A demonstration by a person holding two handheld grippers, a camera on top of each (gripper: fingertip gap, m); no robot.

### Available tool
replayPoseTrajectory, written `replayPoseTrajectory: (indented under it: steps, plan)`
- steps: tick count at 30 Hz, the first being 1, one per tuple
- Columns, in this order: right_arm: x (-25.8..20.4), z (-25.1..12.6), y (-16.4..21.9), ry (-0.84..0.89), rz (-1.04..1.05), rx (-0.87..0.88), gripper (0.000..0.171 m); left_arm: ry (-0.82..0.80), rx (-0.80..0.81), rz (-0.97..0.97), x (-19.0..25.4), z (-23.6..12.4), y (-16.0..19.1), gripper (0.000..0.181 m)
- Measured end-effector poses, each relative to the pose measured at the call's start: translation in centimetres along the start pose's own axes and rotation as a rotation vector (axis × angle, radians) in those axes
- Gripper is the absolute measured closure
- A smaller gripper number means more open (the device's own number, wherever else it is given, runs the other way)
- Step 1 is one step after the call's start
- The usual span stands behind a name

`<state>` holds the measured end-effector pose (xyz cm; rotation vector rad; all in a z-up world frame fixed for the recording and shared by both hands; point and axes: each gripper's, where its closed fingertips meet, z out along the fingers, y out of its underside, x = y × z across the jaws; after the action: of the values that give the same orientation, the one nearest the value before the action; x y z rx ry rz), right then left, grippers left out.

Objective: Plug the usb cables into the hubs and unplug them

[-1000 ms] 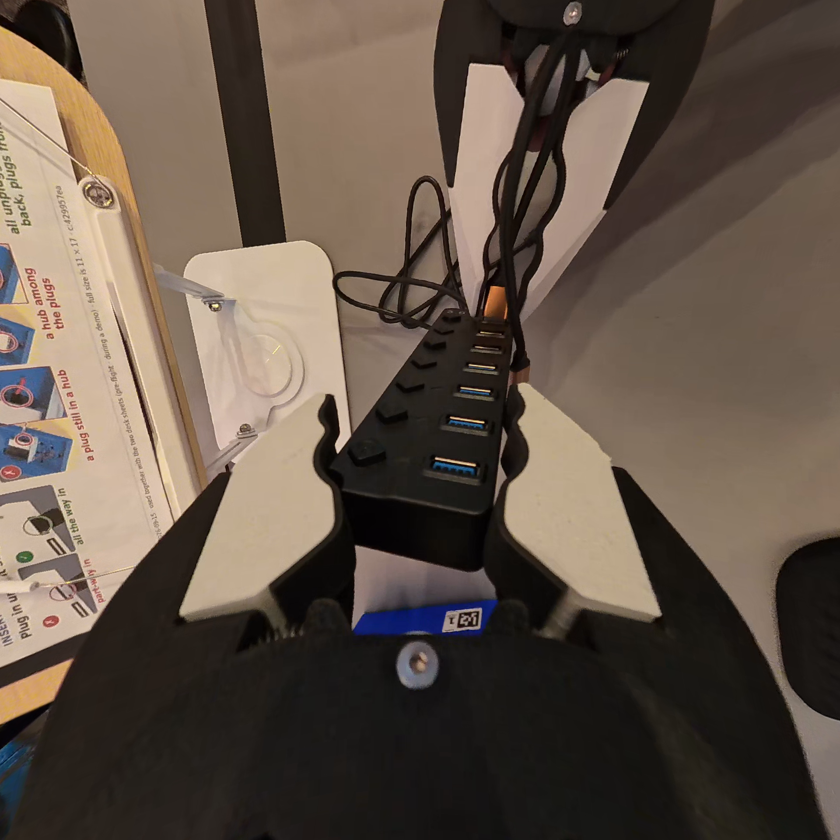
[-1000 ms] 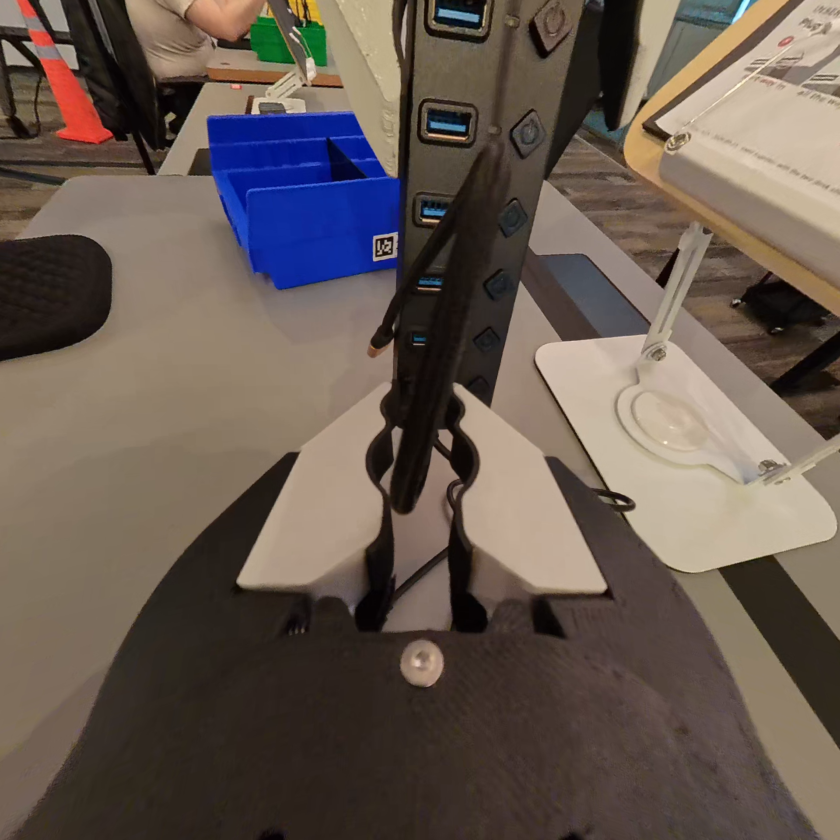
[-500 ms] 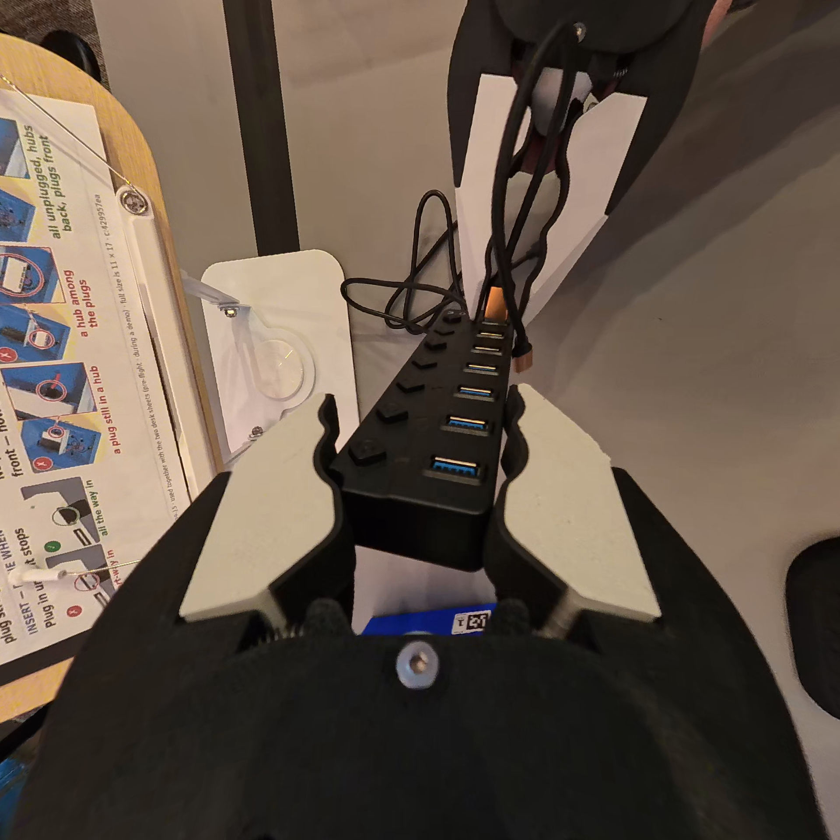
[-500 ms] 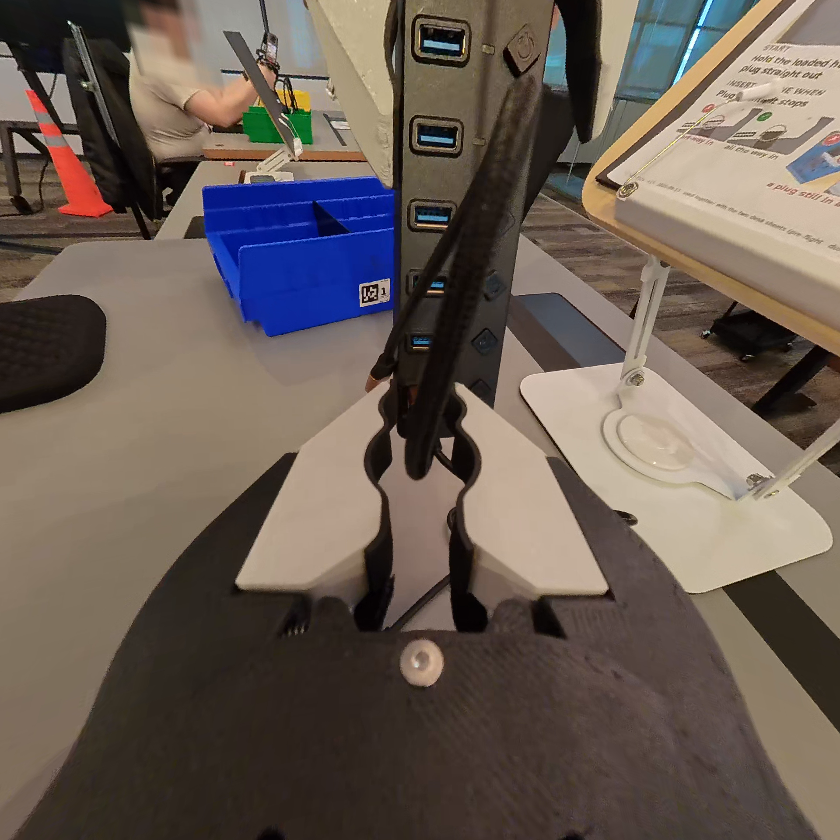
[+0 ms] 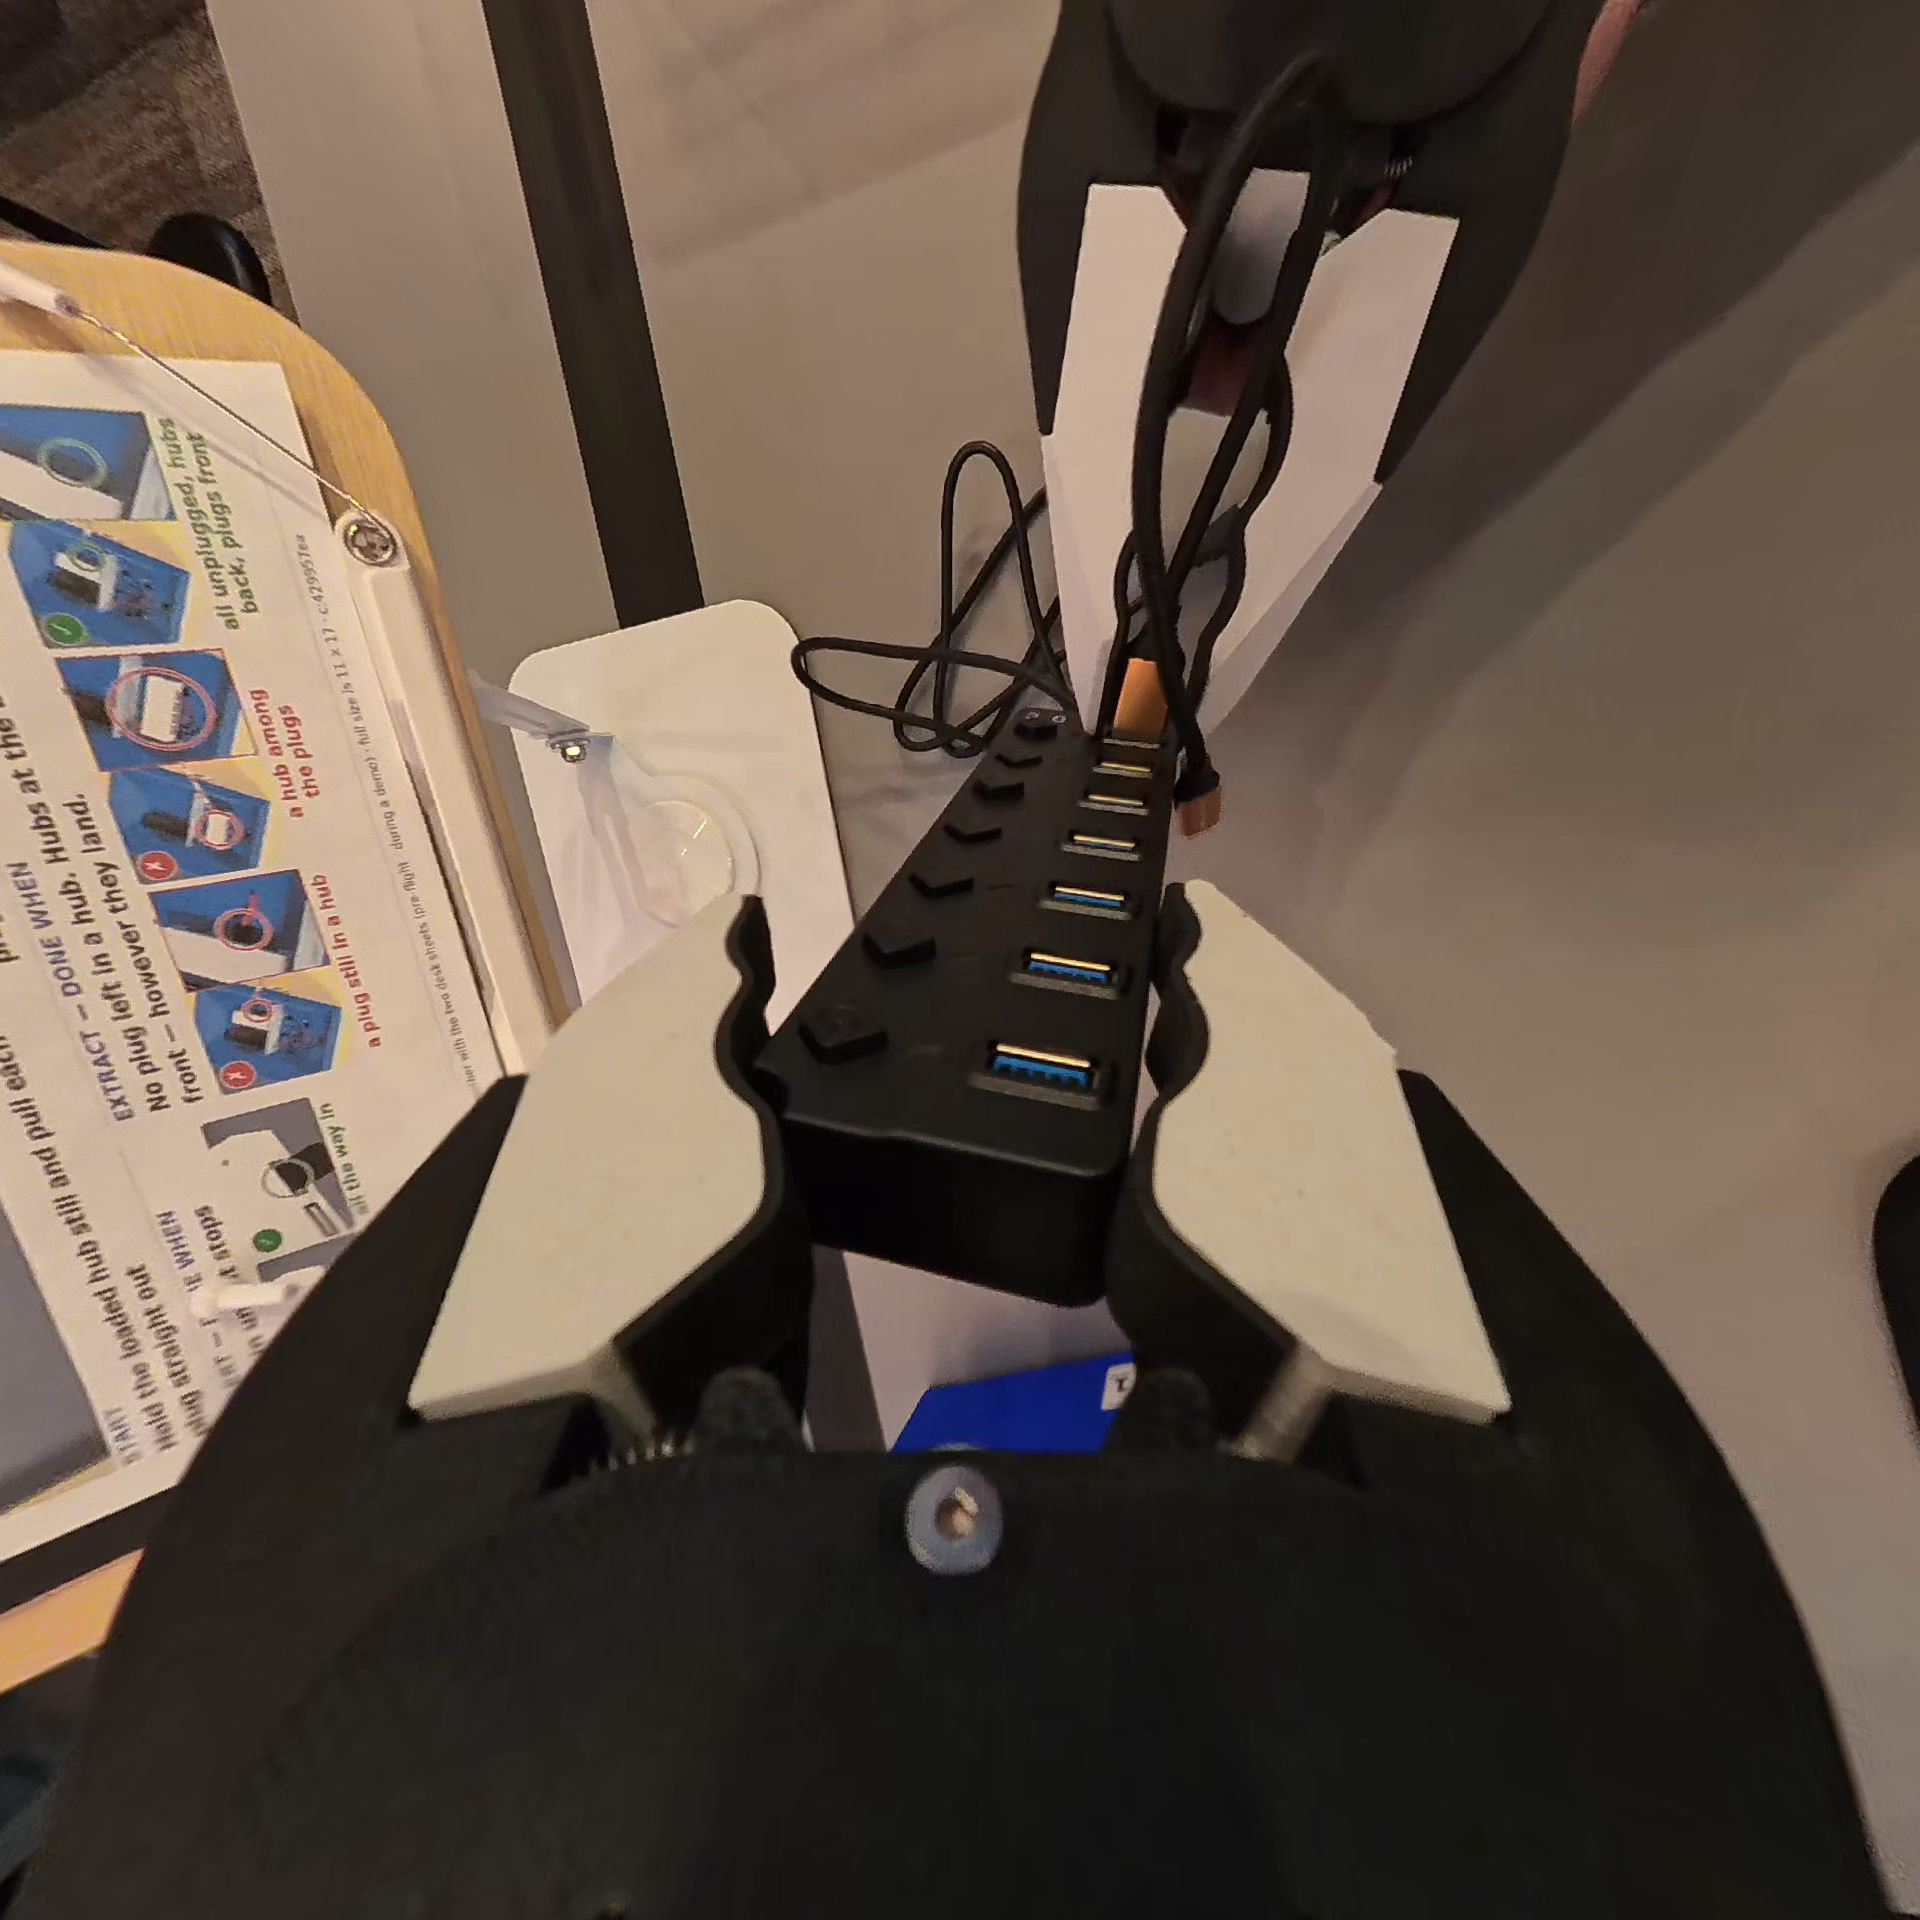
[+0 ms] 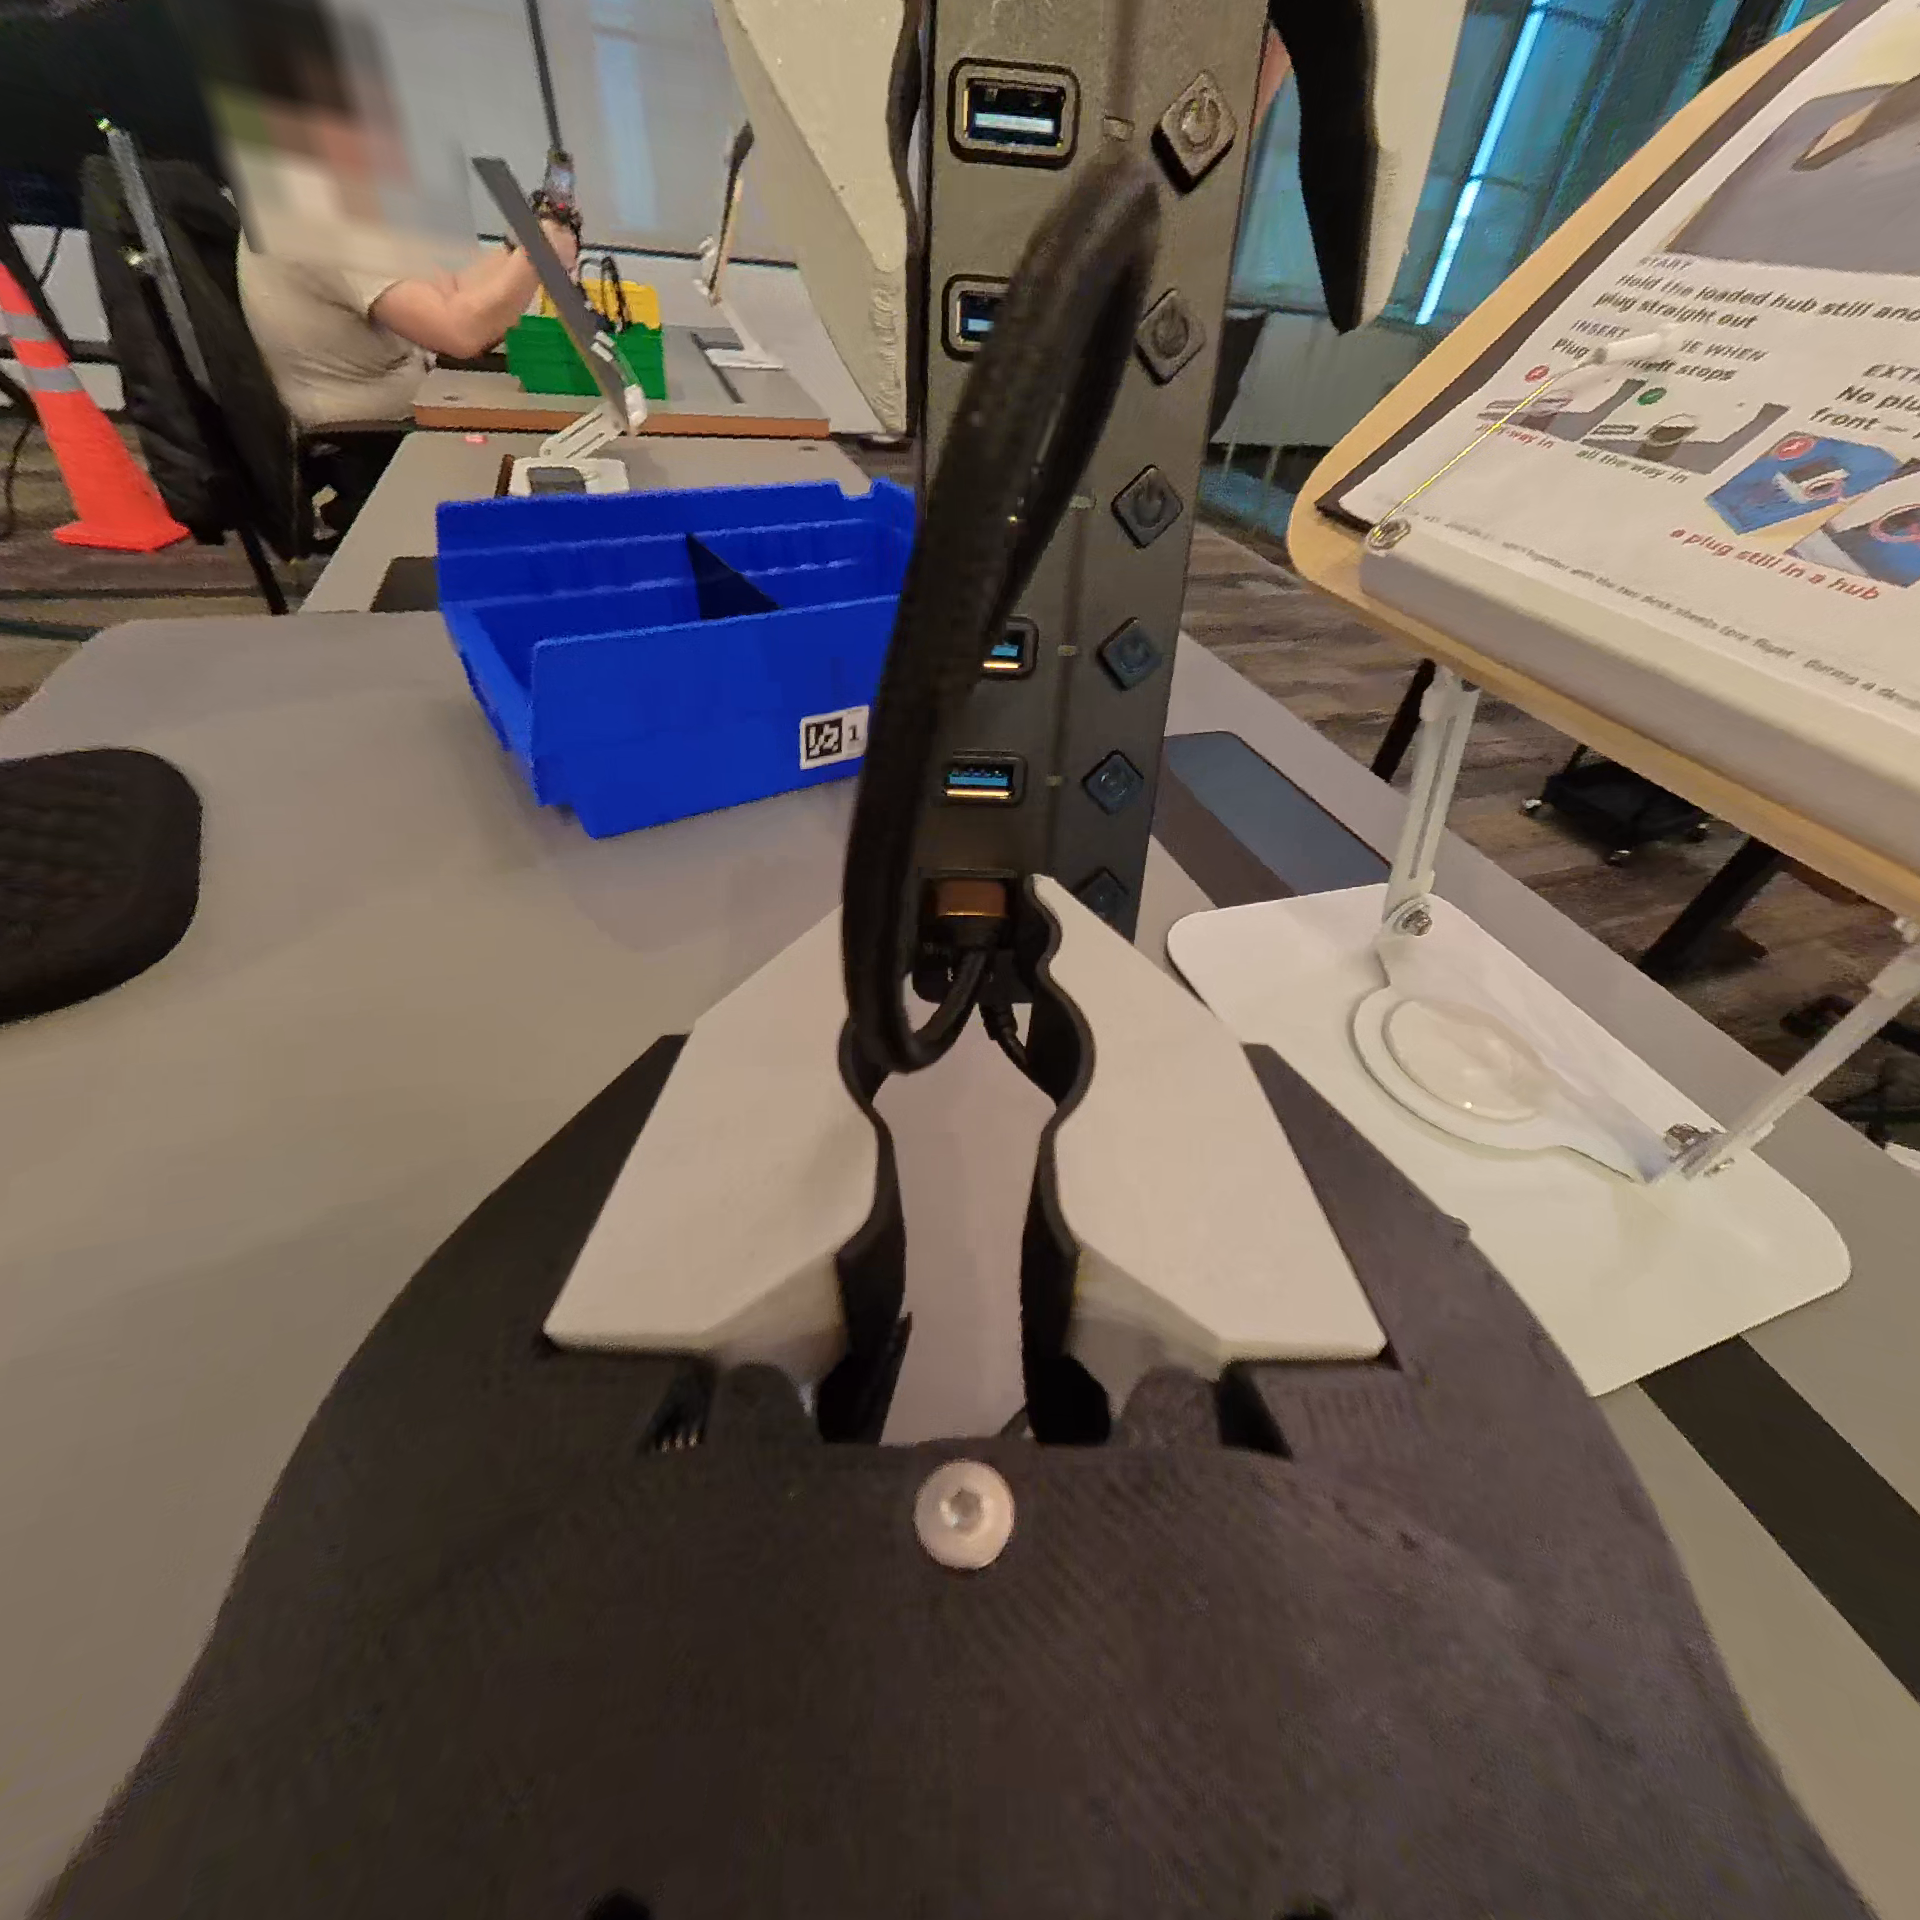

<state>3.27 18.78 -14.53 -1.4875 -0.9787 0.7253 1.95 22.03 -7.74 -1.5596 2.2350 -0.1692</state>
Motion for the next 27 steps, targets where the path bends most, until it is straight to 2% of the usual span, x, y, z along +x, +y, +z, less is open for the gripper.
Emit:
replayPoseTrajectory:
  steps: [4, 15, 27]
  plan:
    - [-0.3, 0.6, -0.9, 0.084, -0.006, 0.021, 0.156, -0.007, -0.016, 0.047, 0.1, -1.0, 0.2, 0.11]
    - [-3.4, 1.5, -3.6, 0.169, -0.068, 0.095, 0.157, -0.027, -0.142, 0.227, 2.7, -4.6, -0.6, 0.11]
    - [-4.4, 1.7, -4.3, 0.177, -0.073, 0.137, 0.159, -0.053, -0.162, 0.249, 3.7, -5.7, -0.6, 0.11]
